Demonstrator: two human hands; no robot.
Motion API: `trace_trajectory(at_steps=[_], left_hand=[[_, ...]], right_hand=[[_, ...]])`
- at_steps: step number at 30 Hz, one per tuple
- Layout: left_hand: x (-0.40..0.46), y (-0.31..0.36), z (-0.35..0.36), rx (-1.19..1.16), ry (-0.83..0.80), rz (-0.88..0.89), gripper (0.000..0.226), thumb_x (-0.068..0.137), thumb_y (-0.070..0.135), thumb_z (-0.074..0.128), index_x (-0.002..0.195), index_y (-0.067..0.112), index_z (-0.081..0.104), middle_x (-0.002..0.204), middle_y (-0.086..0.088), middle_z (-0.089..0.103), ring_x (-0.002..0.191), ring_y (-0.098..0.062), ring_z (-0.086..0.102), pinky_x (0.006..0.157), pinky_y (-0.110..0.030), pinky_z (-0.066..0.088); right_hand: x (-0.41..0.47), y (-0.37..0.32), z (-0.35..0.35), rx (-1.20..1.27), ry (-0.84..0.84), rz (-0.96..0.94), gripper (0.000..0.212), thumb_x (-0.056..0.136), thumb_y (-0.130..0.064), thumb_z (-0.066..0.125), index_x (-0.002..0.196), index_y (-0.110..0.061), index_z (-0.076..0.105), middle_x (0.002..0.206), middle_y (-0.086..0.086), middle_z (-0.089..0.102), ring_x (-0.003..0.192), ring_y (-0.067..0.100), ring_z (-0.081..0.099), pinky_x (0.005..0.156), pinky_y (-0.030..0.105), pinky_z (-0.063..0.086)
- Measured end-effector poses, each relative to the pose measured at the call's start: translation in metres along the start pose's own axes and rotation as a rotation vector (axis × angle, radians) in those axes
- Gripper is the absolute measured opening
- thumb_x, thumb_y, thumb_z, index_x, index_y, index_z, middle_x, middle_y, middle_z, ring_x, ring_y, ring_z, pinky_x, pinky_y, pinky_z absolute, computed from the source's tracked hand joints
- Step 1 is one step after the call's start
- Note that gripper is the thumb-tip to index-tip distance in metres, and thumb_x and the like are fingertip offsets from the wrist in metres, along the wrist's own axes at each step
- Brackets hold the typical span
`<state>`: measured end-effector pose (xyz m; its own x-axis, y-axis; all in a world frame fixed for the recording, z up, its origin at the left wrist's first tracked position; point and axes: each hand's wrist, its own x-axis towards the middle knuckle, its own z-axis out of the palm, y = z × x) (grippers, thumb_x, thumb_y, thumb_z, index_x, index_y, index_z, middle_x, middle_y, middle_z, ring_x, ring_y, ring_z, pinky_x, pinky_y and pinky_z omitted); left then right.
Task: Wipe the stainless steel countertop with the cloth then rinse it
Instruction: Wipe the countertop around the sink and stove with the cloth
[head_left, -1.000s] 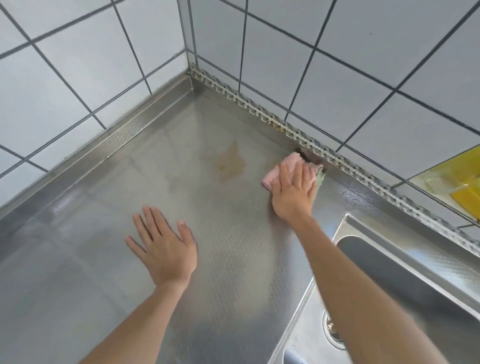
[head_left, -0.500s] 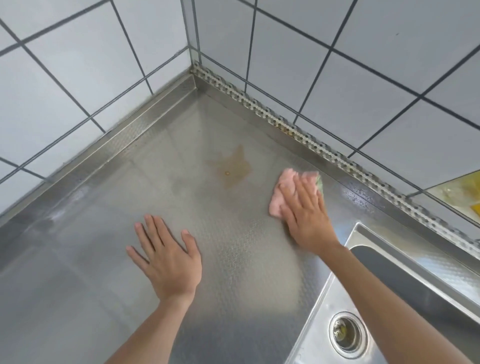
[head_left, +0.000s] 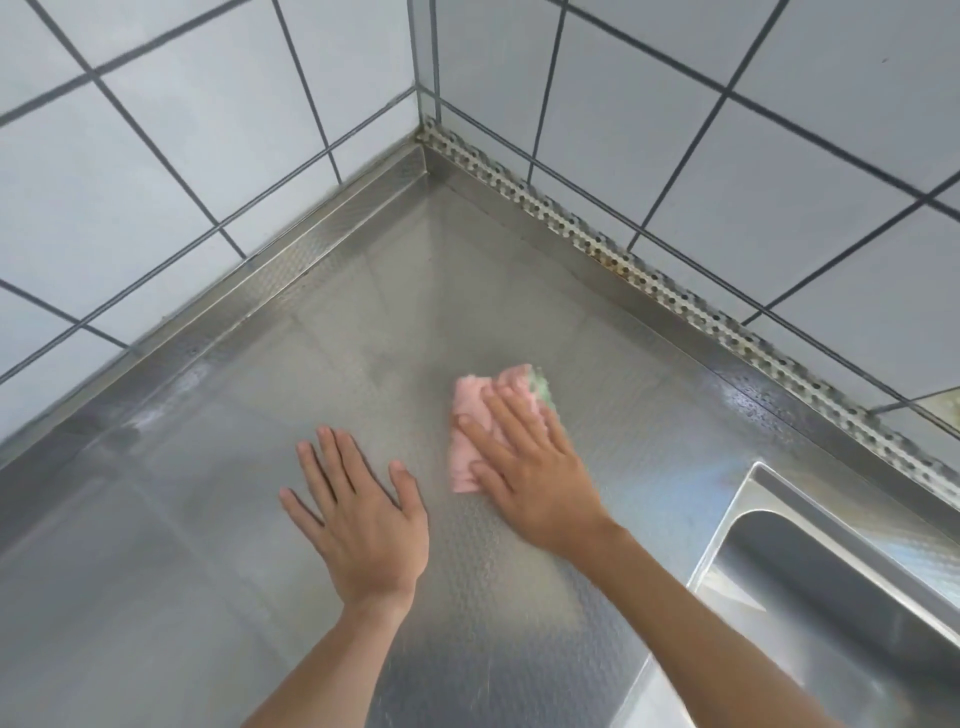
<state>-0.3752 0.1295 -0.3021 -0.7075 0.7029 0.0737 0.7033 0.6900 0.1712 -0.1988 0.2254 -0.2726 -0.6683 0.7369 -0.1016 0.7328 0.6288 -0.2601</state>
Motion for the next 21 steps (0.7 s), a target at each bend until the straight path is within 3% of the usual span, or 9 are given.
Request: trace_trajectory(at_steps=[5,8,10,13,16,19,21], left_hand=[[0.0,0.002,-0.004,-0.002,-0.02,0.002,0.07,0.103,0.046,0.031,0.161,0.008,0.027,0.172,-0.006,0.021,0.162,-0.024,0.007,0.127,-0.061,0.012],[0.0,0.003,-0.005,0.004,-0.023,-0.003,0.069,0.103,0.047,0.03,0.161,0.008,0.027,0.172,-0.006,0.021,0.162,-0.024,0.007,0.127,-0.061,0.013],[0.0,0.003,-0.005,0.002,-0.023,0.001,0.069,0.103,0.046,0.031,0.16,0.008,0.029,0.171,-0.006,0.023,0.162,-0.024,0.009,0.126,-0.061,0.014],[0.001,0.004,-0.005,-0.004,-0.033,0.001,0.068,0.103,0.044,0.03,0.16,0.009,0.029,0.171,-0.005,0.023,0.162,-0.024,0.008,0.127,-0.061,0.012],[0.001,0.003,-0.004,-0.007,-0.041,-0.009,0.066,0.103,0.04,0.027,0.161,0.009,0.029,0.172,-0.004,0.022,0.162,-0.023,0.008,0.127,-0.061,0.011],[0.001,0.003,-0.005,-0.002,-0.044,-0.007,0.064,0.104,0.038,0.025,0.161,0.009,0.028,0.172,-0.004,0.021,0.162,-0.023,0.008,0.127,-0.061,0.012],[0.001,0.004,-0.005,-0.008,-0.04,-0.004,0.064,0.103,0.037,0.027,0.161,0.009,0.029,0.172,-0.004,0.022,0.162,-0.024,0.008,0.127,-0.061,0.012]], right_hand=[[0.027,0.08,-0.028,0.013,-0.025,0.254,0.058,0.108,-0.052,0.015,0.164,-0.04,0.006,0.175,0.001,-0.004,0.16,0.022,-0.012,0.13,0.055,0.005],[0.101,0.075,-0.035,0.055,0.025,0.479,0.058,0.108,-0.051,0.014,0.164,-0.039,0.003,0.175,0.005,-0.006,0.16,0.025,-0.013,0.129,0.055,-0.003],[0.149,0.048,-0.033,0.078,0.02,0.524,0.058,0.108,-0.051,0.014,0.164,-0.038,0.005,0.174,0.006,-0.007,0.16,0.027,-0.014,0.128,0.056,-0.005],[0.177,-0.016,-0.018,0.084,0.011,0.329,0.057,0.109,-0.049,0.019,0.164,-0.038,0.011,0.174,0.005,-0.006,0.159,0.026,-0.016,0.128,0.054,-0.006],[0.136,-0.057,0.001,0.022,0.004,0.017,0.054,0.109,-0.046,0.026,0.162,-0.035,0.023,0.174,0.006,0.006,0.161,0.026,-0.006,0.128,0.055,0.005],[0.073,-0.035,0.008,0.014,-0.022,-0.193,0.053,0.108,-0.049,0.029,0.159,-0.037,0.033,0.173,0.004,0.017,0.161,0.023,0.006,0.129,0.052,0.013],[0.055,0.006,-0.001,-0.023,-0.048,-0.187,0.054,0.109,-0.052,0.024,0.161,-0.04,0.026,0.174,0.001,0.013,0.161,0.02,0.002,0.13,0.051,0.011]])
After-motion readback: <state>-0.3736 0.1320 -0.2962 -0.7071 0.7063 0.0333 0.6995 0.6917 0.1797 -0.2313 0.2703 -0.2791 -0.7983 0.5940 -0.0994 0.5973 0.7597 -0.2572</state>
